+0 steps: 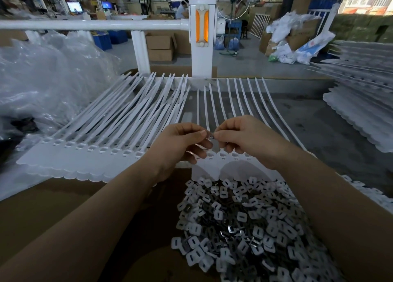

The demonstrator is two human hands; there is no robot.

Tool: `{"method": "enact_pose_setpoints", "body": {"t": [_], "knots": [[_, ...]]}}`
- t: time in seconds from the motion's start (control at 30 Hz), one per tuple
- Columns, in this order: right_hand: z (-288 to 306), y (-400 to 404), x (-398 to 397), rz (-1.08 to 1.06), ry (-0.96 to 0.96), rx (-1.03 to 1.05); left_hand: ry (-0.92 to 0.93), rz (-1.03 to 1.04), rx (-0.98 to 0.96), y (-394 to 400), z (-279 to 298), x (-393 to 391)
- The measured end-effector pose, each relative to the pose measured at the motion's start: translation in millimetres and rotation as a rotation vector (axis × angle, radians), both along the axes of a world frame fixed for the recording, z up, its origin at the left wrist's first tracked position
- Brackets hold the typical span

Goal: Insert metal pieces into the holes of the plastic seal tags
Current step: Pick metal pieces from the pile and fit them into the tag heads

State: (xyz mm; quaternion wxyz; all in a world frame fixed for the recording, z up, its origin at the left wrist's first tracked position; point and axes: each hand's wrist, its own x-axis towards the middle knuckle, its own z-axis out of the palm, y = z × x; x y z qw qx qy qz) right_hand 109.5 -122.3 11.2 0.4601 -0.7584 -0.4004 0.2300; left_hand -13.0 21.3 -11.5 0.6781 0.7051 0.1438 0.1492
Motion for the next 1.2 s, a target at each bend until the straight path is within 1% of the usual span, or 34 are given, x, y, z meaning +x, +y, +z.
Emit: {"method": "enact_pose_setpoints", "body": {"t": [0.1,0.2,0.27,0.43,0.5,0.57,0.67,0.83,0.97,1.2], "knots": [[-1,0,1,-0.006,0.007,-0.020,0.008,0.054,-0.017,1,-2,1],[-2,1,0,-0.009,-0.033,-0.040,0.022,0.055,0.053,1,-2,3],[-4,2,0,-0.021,-0.066,-0.055,0.041,0.070,0.169,-1,-3,4],[-12,5,0,-0.073,-0.225,-0.134,0.053,0.203,0.571,-4,-9,9],[-16,6,0,-0.076,-0.296,-0.175,0.066,0.213,0.711,-4,-9,9],[-18,7,0,-0.074,-0.341,-0.194,0.120,0.180,0.787,-3,-10,8],[-21,8,-3,-0.063,-0.405,-0.206,0.197,0.103,0.823,-1,-13,6],[-27,11,-7,-0.059,-0.503,-0.242,0.168,0.073,0.837,1,-12,4],[-27,12,-9,-0.064,-0.510,-0.247,0.151,0.066,0.832,2,-12,2],[-23,11,-11,-0.083,-0.508,-0.252,0.137,0.073,0.896,2,-10,1]]}}
